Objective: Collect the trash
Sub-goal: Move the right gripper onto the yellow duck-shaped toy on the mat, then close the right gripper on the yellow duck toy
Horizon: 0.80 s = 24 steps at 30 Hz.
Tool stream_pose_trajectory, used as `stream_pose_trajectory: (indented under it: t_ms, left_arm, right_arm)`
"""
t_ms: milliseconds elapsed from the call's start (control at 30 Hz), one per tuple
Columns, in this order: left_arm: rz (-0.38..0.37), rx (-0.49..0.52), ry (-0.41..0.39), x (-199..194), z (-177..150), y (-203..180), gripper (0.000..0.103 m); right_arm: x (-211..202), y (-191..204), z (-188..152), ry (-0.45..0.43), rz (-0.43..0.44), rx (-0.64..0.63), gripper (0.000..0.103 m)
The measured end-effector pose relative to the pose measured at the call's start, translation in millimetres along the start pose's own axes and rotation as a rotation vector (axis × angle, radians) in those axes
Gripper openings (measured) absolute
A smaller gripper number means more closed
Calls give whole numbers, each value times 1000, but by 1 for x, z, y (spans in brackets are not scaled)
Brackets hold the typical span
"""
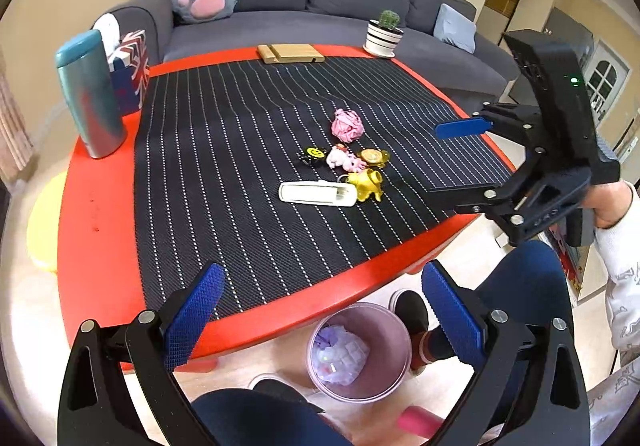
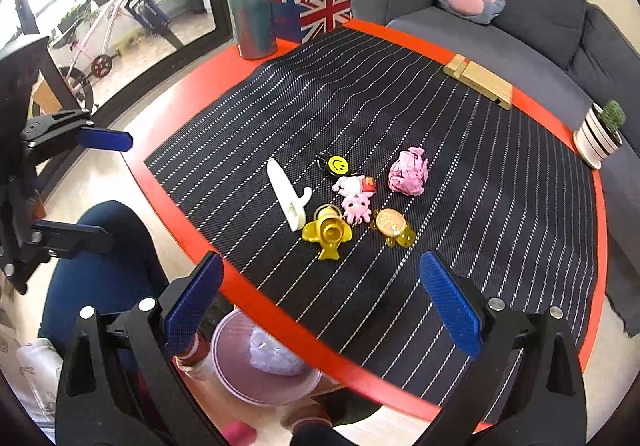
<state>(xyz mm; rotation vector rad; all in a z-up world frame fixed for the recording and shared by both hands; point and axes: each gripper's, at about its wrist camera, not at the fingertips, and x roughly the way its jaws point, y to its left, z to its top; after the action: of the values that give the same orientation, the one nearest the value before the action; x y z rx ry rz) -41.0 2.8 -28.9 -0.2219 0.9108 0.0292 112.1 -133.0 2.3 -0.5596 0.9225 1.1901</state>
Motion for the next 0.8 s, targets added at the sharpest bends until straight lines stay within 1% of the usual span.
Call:
stream_pose_trajectory:
  t_ms: [100,200,267,333,400,500,567,633,700,733,800]
  left_arm:
    - [0,-5,5,4,1,2,95]
    - [-1,-11,11,7,0,5,95]
    - [-1,-16,14,9,1,8,95]
    - [0,-21,17,11,1,10,95]
    - [1,-25,19,12,1,12,95]
    - [3,-30,24,14,1,15,95]
    - [4,-33,27,16,1,17,95]
    - [3,-35,29,17,0,17,95]
    - [2,-37,32,19,0,18,95]
    - [2,-38,34,19,0,19,95]
    - [1,-39,36,20,0,19,95]
  right_arm:
    - [12,-3,5,18,8,-21,95]
    - [26,-6,8,51,21,-35,86]
    - [32,-7,9,64,29,-43,82]
    - [40,-9,10,78,46,-46,73]
    - [47,-11,11,92,60,-47,70]
    - [53,-12,11,98,75,-48,60]
    - [55,-13,11,101,74,-49,56]
    - [58,-14,11,104,80,-51,47]
    - [60,-13,11,108,83,-57,43]
    - [61,-13,11,110,87,-59,38]
    - [62,-13,11,114,90,-63,33]
